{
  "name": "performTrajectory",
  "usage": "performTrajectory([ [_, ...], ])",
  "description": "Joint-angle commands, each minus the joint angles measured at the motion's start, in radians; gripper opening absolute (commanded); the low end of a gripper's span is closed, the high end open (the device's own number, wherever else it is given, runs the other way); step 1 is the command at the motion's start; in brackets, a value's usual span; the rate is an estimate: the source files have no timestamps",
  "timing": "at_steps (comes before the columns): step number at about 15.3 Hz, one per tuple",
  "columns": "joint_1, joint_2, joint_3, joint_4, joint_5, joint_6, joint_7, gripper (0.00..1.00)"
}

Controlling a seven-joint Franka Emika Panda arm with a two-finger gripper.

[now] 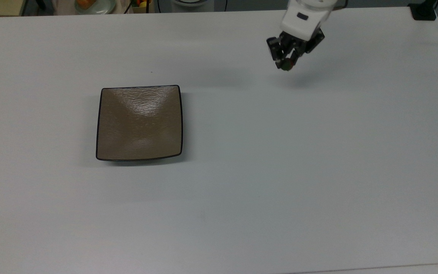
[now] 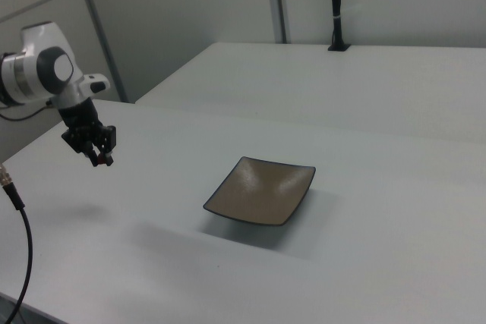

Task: Strawberries on a ceramic plate
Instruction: 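Lift the strawberry and carry it toward the square plate, then lower the held strawberry onto the center of the plate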

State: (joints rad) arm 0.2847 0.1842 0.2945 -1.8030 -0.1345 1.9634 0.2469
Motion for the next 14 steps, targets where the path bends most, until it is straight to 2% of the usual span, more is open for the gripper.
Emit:
performTrajectory([
  [1,0.007,-0.113,-0.096,0.025,0.105,-0.151,-0.135,0.00],
  [4,0.007,-0.156,-0.170,0.063,0.148,-0.239,-0.224,0.00],
  [11,0.013,-0.193,-0.326,0.065,0.148,-0.245,-0.325,0.00],
  [14,-0.016,-0.184,-0.363,0.065,0.147,-0.233,-0.405,0.00],
])
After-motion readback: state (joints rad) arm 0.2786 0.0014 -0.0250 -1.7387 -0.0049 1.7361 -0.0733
